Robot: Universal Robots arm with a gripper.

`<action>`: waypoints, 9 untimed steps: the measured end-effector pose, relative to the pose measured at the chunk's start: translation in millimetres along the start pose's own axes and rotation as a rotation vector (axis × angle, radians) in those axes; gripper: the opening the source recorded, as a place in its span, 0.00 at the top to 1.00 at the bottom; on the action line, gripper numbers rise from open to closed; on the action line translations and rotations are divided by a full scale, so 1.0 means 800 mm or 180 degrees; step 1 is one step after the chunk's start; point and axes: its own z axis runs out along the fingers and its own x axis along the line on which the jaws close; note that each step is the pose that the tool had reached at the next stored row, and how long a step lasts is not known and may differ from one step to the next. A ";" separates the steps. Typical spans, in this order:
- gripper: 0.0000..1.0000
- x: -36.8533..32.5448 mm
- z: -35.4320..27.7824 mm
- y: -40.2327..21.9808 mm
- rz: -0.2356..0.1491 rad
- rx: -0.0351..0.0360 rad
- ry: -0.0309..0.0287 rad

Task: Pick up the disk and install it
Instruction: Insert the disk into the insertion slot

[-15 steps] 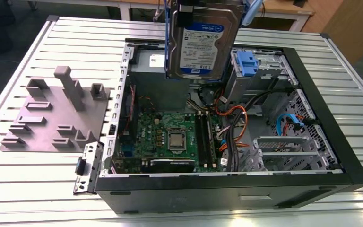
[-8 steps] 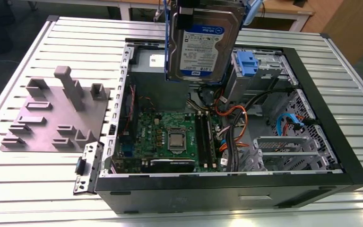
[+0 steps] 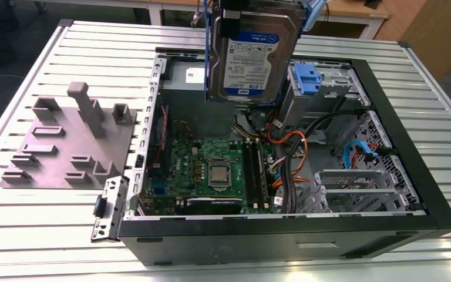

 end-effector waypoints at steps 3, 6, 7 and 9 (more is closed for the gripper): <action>0.63 0.0021 0.0001 -0.0001 0.0000 0.0000 0.0000; 0.63 0.0046 0.0001 -0.0002 0.0000 0.0000 0.0000; 0.63 0.0053 0.0002 -0.0002 0.0000 0.0000 0.0000; 0.63 0.0068 0.0002 -0.0003 0.0000 0.0000 0.0000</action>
